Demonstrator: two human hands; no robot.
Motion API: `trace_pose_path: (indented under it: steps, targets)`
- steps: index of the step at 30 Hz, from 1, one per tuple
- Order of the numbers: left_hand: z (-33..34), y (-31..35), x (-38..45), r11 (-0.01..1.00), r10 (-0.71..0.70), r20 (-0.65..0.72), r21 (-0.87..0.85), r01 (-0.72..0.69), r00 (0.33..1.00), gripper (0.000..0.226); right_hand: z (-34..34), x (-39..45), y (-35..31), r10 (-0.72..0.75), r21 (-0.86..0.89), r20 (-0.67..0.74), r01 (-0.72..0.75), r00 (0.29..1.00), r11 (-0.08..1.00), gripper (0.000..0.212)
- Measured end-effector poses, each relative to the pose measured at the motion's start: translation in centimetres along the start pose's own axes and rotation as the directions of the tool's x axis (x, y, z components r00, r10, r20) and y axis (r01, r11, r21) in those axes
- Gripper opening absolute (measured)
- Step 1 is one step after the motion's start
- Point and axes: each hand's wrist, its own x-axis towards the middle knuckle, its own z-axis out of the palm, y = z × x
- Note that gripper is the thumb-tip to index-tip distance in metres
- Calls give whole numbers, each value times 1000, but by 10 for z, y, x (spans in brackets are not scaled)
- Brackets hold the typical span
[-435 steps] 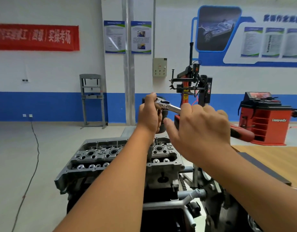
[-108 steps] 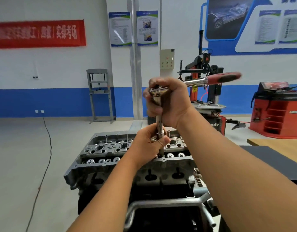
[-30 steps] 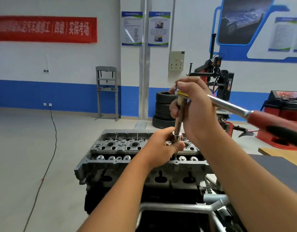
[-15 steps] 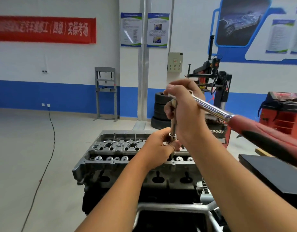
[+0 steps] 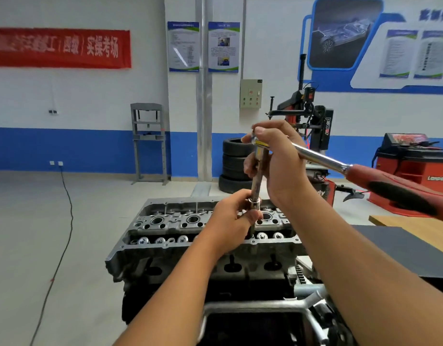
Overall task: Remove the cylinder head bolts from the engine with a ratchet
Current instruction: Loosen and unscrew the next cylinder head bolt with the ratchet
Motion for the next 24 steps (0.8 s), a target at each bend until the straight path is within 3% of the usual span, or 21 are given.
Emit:
trace_pose_path:
  steps: [2,4,6,9,13,15,20,22,24]
  targets:
    - [0,1,0,1000,-1,-26,-15,1,1000,23,6,5,-2,84,32,59,-86,995,996,7]
    - [2,2,0,999,6,-66,40,-4,998,23,8,13,-6,266,146,180,-293,947,945,9]
    - [5,3,1,993,0,-94,118,11,996,19,8,22,-5,358,181,204,-394,911,901,14]
    - [6,4,5,993,-36,-102,106,47,994,17,11,27,2,356,146,85,-365,931,920,9]
    - [4,3,8,996,-61,-80,59,66,995,19,13,23,9,165,23,-61,-164,984,986,14]
    - [2,2,8,998,-62,-78,24,64,995,21,11,23,6,145,-3,-30,-145,989,989,11]
    - [4,3,4,996,-11,-62,89,17,998,30,-11,24,-8,358,240,268,-422,895,874,13]
    - [7,3,4,991,13,-82,135,-2,997,32,-15,23,-9,368,256,297,-445,881,858,15]
    - [7,3,4,990,22,-102,142,-8,995,35,-11,21,-7,367,234,235,-419,900,877,14]
